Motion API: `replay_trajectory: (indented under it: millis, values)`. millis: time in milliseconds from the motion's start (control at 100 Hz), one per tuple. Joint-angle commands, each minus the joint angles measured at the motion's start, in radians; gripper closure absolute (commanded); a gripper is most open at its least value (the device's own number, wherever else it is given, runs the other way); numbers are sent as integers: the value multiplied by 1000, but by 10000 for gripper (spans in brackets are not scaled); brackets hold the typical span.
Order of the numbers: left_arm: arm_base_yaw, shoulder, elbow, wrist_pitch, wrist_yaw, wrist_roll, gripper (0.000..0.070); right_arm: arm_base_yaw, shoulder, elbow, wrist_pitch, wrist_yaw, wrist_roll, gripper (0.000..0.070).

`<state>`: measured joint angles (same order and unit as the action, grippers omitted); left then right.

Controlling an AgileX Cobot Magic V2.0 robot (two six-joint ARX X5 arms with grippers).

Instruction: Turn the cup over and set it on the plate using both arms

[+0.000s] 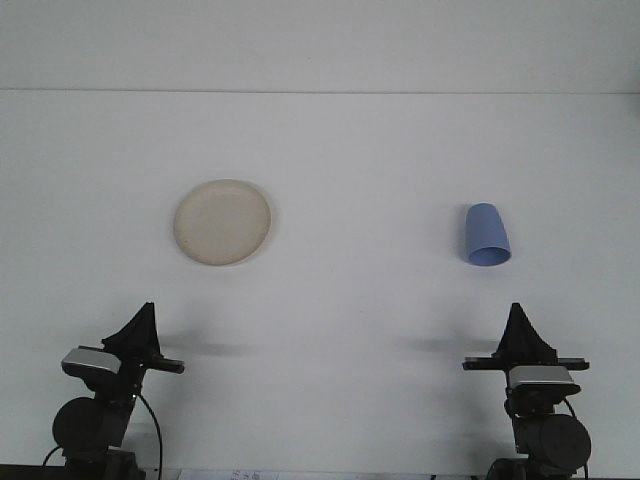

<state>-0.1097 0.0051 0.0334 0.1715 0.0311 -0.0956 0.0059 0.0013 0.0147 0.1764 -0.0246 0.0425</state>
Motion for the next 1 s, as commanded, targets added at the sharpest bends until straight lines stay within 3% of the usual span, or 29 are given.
replay_trajectory:
  millis: [0, 170, 310, 630, 820, 870, 950, 990]
  values:
    - [-1, -2, -19, 10, 3, -3, 685, 0, 0, -2, 22, 0, 11, 700]
    - [-1, -2, -19, 10, 3, -3, 685, 2, 0, 27, 11, -6, 40, 700]
    - [-1, -2, -19, 10, 3, -3, 685, 2, 35, 163, -175, -33, 51, 700]
    - [-1, -2, -19, 10, 3, -3, 685, 1, 415, 553, -417, -27, 35, 700]
    - [-1, -2, -19, 10, 3, -3, 685, 2, 588, 655, -404, -39, 36, 697]
    - [-1, -2, -19, 10, 3, -3, 685, 2, 622, 656, -385, -39, 36, 634]
    - [-1, -2, -19, 10, 3, -3, 685, 2, 678, 655, -387, -31, 42, 423]
    - [-1, -2, -19, 10, 3, -3, 685, 2, 700, 654, -388, -28, 43, 358]
